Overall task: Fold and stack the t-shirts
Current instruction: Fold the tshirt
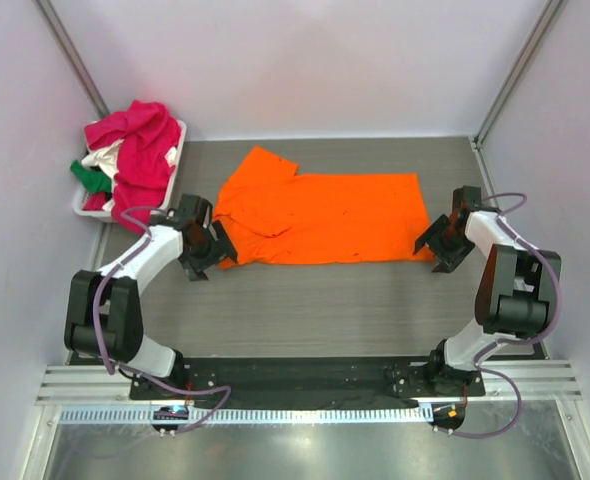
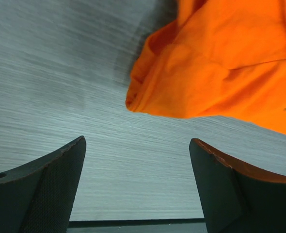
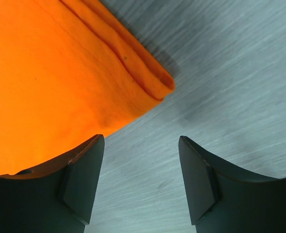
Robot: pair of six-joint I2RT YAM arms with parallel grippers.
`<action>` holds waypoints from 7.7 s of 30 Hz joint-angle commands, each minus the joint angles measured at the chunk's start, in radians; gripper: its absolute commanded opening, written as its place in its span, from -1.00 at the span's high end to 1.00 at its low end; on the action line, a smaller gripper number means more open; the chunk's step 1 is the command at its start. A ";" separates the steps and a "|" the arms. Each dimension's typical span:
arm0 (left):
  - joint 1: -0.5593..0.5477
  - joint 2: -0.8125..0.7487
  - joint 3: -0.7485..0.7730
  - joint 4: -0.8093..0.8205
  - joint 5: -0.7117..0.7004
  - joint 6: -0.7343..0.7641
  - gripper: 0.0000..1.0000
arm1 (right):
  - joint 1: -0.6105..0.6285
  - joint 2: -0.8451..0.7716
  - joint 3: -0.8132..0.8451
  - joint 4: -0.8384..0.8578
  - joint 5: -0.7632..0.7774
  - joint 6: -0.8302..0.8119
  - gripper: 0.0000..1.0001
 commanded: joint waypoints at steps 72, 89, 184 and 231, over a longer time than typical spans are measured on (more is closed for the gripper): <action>0.023 0.900 1.220 0.195 0.163 0.234 -0.71 | 0.101 -0.183 0.108 0.026 -0.101 -0.123 -0.99; -0.012 1.299 1.491 0.492 0.200 -0.063 -0.36 | 0.168 -0.295 0.063 0.060 -0.121 -0.108 -0.99; -0.035 0.138 0.268 0.485 0.114 0.063 1.00 | 0.058 0.113 0.352 0.138 0.151 -0.145 0.98; -0.053 0.058 0.271 0.433 0.108 0.086 0.99 | 0.079 0.598 0.906 0.020 0.174 -0.172 0.98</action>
